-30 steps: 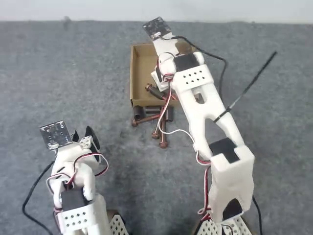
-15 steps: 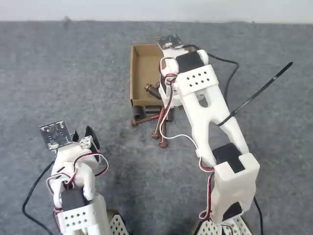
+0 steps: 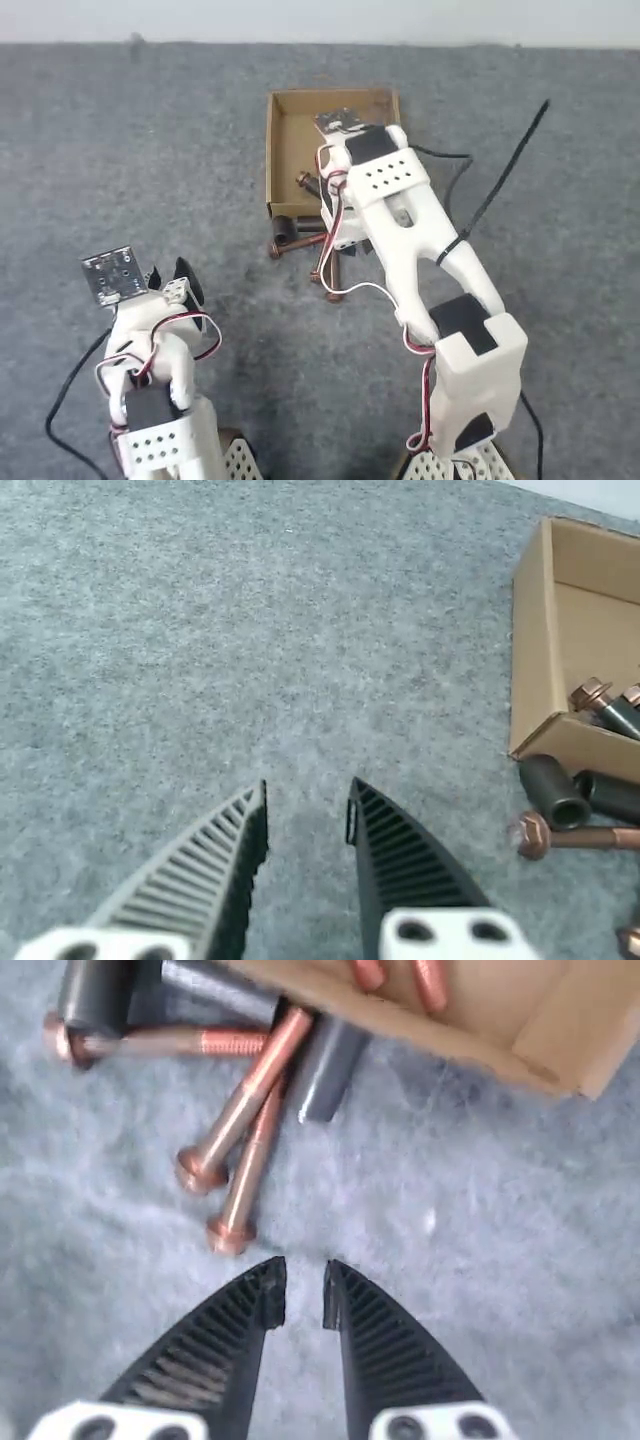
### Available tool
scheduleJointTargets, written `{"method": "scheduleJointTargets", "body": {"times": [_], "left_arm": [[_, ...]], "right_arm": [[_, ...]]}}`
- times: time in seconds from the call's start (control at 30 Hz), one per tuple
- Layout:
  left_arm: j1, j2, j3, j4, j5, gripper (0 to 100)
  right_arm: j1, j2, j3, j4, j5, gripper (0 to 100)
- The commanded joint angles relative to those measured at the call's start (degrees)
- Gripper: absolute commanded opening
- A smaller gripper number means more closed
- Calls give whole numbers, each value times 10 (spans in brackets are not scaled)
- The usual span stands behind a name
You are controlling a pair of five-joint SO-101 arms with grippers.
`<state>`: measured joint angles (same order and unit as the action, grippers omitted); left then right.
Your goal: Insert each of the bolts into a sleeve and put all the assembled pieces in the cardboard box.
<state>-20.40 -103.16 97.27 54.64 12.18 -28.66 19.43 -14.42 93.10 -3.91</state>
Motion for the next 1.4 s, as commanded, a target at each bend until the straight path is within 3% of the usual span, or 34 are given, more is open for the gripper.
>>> {"method": "scheduleJointTargets", "body": {"times": [0.0, 0.27, 0.53, 0.77, 1.0, 1.37], "left_arm": [[-5, -5, -7, -15, -5, 126], [-5, -5, -7, -15, -5, 126], [-4, -5, -7, -17, -5, 126], [-4, -5, -7, -18, -5, 126], [-4, -5, -7, -18, -5, 126], [-4, -5, -7, -17, -5, 126]], "right_arm": [[-5, -40, 40, -109, -7, 49], [-3, -40, 147, -305, -7, 49], [-2, -39, 207, -406, -6, 49], [0, -10, 208, -410, -3, 54], [-2, 56, 161, -385, -2, 199], [-1, 89, 116, -361, -2, 197]]}}
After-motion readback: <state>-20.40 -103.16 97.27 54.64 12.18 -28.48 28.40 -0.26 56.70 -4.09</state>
